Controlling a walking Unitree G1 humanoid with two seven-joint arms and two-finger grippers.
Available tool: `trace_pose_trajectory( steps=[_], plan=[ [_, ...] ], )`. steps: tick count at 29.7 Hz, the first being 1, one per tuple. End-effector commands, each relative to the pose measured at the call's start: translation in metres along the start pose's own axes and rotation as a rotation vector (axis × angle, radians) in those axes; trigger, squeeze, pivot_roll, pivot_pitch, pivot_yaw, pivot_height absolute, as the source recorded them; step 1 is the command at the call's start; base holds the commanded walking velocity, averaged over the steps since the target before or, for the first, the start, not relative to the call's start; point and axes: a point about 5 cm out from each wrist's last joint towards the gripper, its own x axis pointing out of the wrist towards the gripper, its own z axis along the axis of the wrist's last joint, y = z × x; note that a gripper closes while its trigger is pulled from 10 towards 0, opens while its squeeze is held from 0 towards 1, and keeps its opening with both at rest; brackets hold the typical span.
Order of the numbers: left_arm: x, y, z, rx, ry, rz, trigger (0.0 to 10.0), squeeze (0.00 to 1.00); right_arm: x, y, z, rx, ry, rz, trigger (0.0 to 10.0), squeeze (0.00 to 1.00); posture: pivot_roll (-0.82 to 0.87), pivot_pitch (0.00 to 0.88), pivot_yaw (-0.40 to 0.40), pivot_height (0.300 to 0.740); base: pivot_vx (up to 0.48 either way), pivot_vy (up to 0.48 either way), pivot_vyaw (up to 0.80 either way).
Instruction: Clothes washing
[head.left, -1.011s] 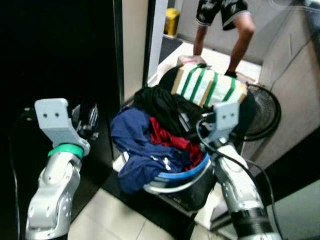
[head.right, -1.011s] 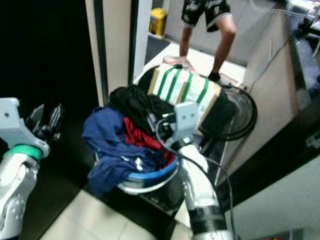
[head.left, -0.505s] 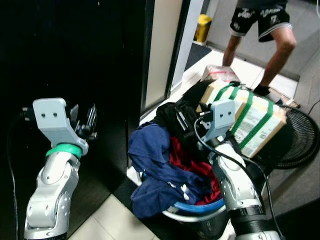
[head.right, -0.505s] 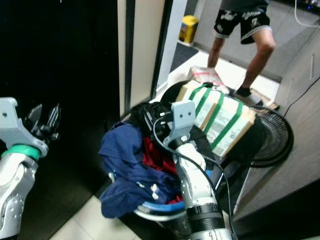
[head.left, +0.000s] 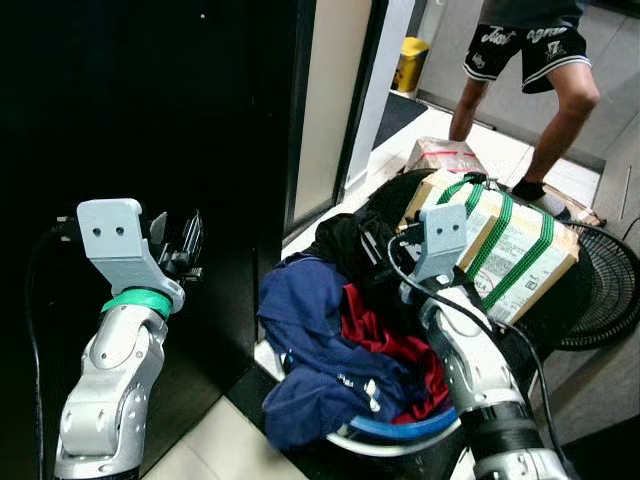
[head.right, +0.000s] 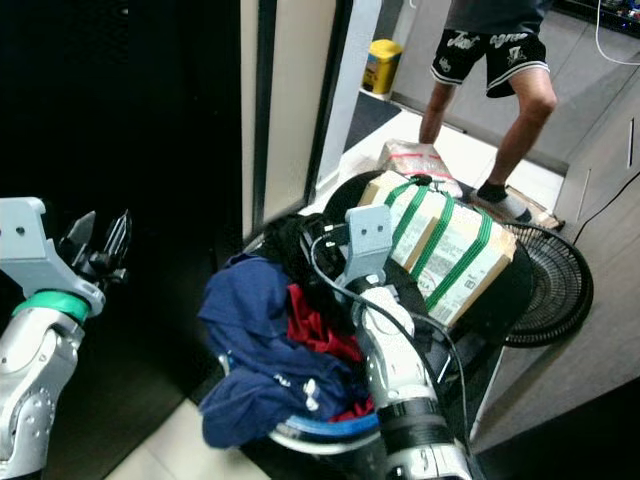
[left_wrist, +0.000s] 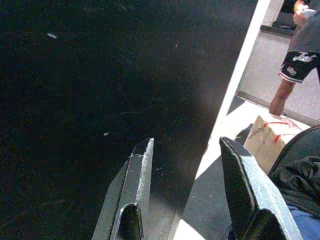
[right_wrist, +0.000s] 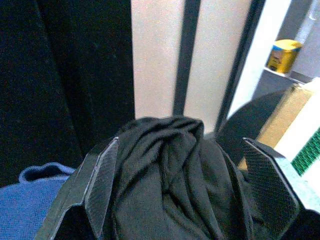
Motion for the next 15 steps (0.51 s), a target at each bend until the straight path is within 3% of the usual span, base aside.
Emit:
trace_pose_trajectory(
  steps=[1, 5, 8, 15],
  plan=[
    [-0.001, -0.003, -0.005, -0.006, 0.026, -0.023, 10.0, 0.00, 0.002, -0.019, -0.007, 0.036, 0.044, -0.079, 10.0, 1.00, 0.15, 0.041, -0.001, 0.740, 0.000, 0.000, 0.00],
    [-0.002, -0.005, -0.004, -0.012, 0.028, -0.039, 10.0, 0.00, 0.006, -0.028, -0.011, 0.129, 0.074, -0.083, 10.0, 1.00, 0.15, 0.046, -0.001, 0.740, 0.000, 0.000, 0.00],
    [-0.003, -0.006, -0.004, -0.016, 0.028, -0.045, 10.0, 0.00, 0.006, -0.025, -0.014, 0.157, 0.084, -0.064, 10.0, 1.00, 0.15, 0.046, -0.001, 0.740, 0.000, 0.000, 0.00],
    [-0.003, -0.007, -0.004, -0.018, 0.029, -0.049, 10.0, 0.00, 0.006, -0.023, -0.019, 0.162, 0.099, -0.061, 10.0, 1.00, 0.16, 0.055, 0.002, 0.740, 0.000, 0.000, 0.00]
  ],
)
